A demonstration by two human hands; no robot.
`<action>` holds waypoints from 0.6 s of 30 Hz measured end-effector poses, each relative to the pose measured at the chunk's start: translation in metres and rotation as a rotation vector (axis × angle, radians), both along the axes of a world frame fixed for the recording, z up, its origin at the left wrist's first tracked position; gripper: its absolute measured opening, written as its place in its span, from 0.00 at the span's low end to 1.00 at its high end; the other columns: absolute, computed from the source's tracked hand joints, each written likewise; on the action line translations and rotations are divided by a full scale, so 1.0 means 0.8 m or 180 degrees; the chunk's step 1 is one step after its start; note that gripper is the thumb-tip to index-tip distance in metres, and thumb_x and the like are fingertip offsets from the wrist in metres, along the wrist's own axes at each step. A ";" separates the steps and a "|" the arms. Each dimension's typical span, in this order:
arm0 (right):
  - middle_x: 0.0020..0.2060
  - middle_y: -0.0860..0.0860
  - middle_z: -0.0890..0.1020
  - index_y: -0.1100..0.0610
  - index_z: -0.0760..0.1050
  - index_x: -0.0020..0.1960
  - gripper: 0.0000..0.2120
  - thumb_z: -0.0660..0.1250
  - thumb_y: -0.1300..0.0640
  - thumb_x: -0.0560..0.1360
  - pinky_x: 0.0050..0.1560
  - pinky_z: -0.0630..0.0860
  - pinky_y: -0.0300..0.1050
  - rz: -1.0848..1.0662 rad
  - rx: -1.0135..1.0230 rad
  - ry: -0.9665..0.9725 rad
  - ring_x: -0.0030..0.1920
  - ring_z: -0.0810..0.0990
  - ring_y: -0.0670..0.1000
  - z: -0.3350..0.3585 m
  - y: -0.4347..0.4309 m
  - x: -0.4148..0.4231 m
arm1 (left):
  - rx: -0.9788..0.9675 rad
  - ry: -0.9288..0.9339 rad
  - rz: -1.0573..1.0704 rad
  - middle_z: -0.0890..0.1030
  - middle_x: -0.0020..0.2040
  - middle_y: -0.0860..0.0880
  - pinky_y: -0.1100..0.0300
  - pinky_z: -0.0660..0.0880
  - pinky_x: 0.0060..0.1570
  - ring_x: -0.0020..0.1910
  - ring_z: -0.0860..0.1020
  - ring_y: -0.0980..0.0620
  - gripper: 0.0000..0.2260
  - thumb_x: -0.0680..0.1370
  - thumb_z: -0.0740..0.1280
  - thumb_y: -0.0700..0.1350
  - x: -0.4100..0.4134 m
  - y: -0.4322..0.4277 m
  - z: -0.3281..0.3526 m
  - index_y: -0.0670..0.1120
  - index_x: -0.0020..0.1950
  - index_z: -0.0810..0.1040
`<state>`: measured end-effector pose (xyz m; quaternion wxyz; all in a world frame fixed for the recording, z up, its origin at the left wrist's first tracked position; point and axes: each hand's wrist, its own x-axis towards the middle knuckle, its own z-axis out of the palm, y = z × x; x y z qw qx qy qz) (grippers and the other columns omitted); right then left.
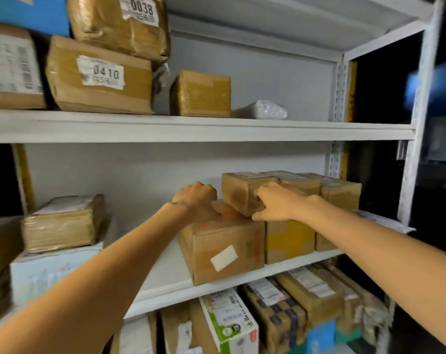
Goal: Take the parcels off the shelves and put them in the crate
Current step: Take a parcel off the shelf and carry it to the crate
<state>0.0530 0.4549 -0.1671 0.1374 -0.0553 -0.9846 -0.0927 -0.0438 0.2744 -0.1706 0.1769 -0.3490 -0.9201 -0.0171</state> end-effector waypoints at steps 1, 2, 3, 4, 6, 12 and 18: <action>0.56 0.53 0.75 0.55 0.73 0.56 0.20 0.66 0.41 0.73 0.43 0.74 0.49 0.0000 -0.0031 0.0035 0.50 0.75 0.54 0.004 0.014 0.000 | -0.0004 -0.0004 0.0010 0.80 0.56 0.50 0.57 0.73 0.44 0.53 0.78 0.47 0.21 0.72 0.66 0.60 0.002 0.010 -0.002 0.52 0.61 0.78; 0.56 0.53 0.74 0.56 0.73 0.58 0.21 0.66 0.41 0.73 0.47 0.76 0.52 0.0028 -0.0082 0.0074 0.52 0.75 0.55 0.006 0.028 -0.001 | -0.0010 -0.0015 0.0041 0.80 0.56 0.50 0.57 0.72 0.43 0.53 0.78 0.47 0.21 0.72 0.66 0.60 0.004 0.019 -0.004 0.51 0.61 0.78; 0.57 0.54 0.74 0.56 0.72 0.60 0.22 0.66 0.42 0.74 0.51 0.76 0.54 0.0061 -0.0122 0.0120 0.54 0.75 0.56 0.007 0.041 -0.003 | 0.0012 -0.0040 0.0094 0.80 0.56 0.50 0.58 0.72 0.42 0.52 0.78 0.47 0.22 0.72 0.66 0.61 0.004 0.027 -0.007 0.51 0.61 0.78; 0.57 0.54 0.75 0.56 0.72 0.61 0.22 0.66 0.43 0.74 0.52 0.76 0.56 0.0094 -0.0127 0.0186 0.55 0.75 0.57 0.007 0.054 -0.006 | 0.0075 -0.0082 0.0152 0.80 0.57 0.50 0.58 0.71 0.42 0.53 0.78 0.48 0.22 0.72 0.67 0.61 0.004 0.035 -0.008 0.51 0.62 0.77; 0.58 0.55 0.75 0.57 0.72 0.62 0.22 0.65 0.43 0.75 0.54 0.76 0.55 0.0150 -0.0067 0.0325 0.56 0.75 0.57 0.006 0.075 -0.012 | 0.0281 -0.0217 0.0257 0.79 0.59 0.51 0.59 0.71 0.43 0.54 0.78 0.48 0.25 0.71 0.70 0.60 0.002 0.049 -0.005 0.52 0.65 0.76; 0.44 0.52 0.75 0.56 0.71 0.44 0.11 0.66 0.48 0.76 0.41 0.74 0.46 0.0375 -0.0043 0.0498 0.45 0.75 0.53 0.016 0.121 -0.033 | 0.0392 -0.0151 0.0501 0.79 0.60 0.51 0.56 0.77 0.49 0.55 0.78 0.49 0.25 0.71 0.72 0.58 -0.004 0.106 0.005 0.54 0.66 0.74; 0.56 0.56 0.71 0.57 0.69 0.42 0.15 0.67 0.46 0.73 0.56 0.70 0.53 0.0409 -0.0551 0.0086 0.60 0.66 0.59 0.015 0.125 -0.052 | 0.1304 -0.0931 0.0684 0.80 0.58 0.43 0.58 0.70 0.43 0.51 0.77 0.43 0.25 0.76 0.66 0.61 -0.005 0.150 0.017 0.42 0.63 0.77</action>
